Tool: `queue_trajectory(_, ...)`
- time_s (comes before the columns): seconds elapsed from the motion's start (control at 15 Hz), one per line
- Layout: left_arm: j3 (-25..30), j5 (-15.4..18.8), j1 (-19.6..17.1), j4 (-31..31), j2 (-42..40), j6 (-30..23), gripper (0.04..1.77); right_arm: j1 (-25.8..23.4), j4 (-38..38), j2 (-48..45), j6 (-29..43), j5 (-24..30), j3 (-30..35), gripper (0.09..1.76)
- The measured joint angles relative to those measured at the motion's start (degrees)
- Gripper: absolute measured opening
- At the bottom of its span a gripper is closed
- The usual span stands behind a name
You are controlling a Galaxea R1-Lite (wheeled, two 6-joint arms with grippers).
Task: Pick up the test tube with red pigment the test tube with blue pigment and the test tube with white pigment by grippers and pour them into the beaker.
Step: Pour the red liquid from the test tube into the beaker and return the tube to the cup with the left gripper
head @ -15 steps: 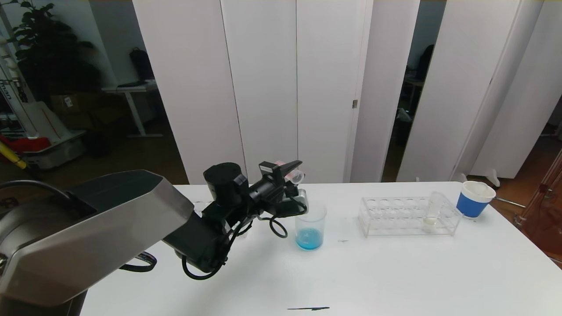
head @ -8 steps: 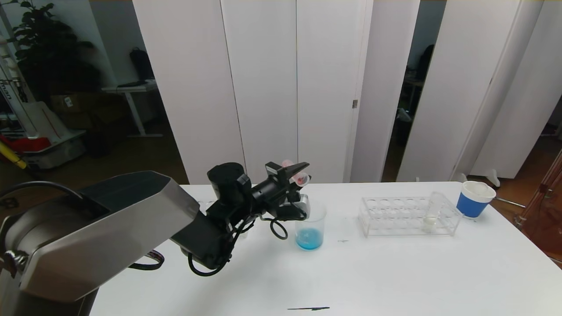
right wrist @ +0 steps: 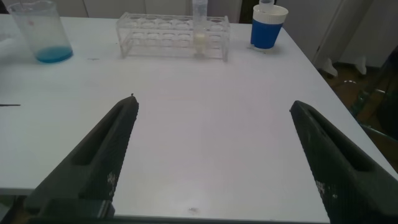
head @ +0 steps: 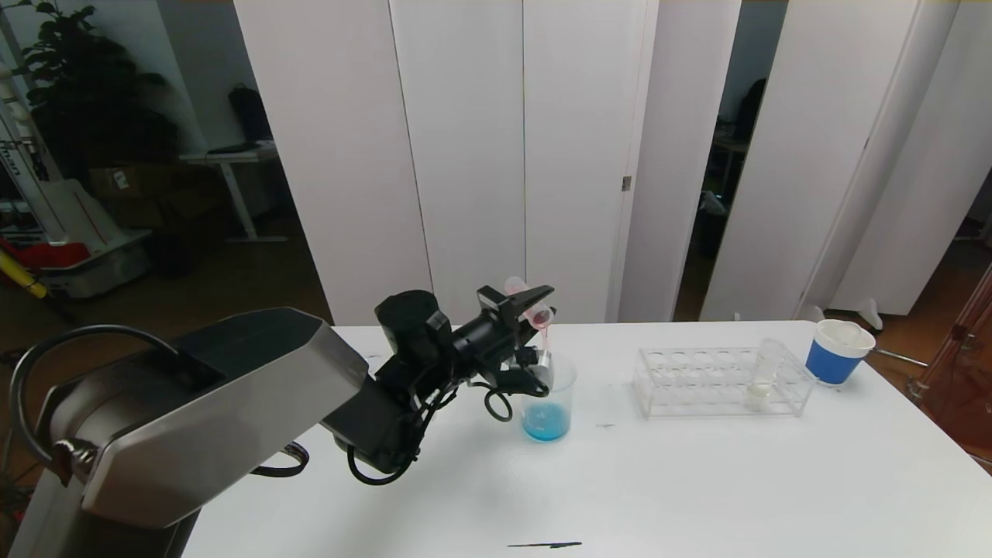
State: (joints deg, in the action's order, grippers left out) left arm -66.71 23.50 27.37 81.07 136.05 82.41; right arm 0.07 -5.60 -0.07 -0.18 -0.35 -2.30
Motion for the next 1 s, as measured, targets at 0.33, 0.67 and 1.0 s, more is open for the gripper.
queue_trajectory(0.33, -1.2, 0.8, -0.5, 0.0, 1.4, -0.1, 0.6, 0.0, 0.0, 0.0, 0.0, 0.0, 0.0, 1.75)
queue_trajectory(0.67, -1.0, 1.5, -1.6, 0.2, 1.6, -0.5, 0.6, 0.0, 0.0, 0.0, 0.0, 0.0, 0.0, 1.75)
queue_trajectory(1.0, -0.3, 1.7, -1.8, 0.9, 1.4, -0.7, 0.6, 0.0, 0.0, 0.0, 0.0, 0.0, 0.0, 1.75)
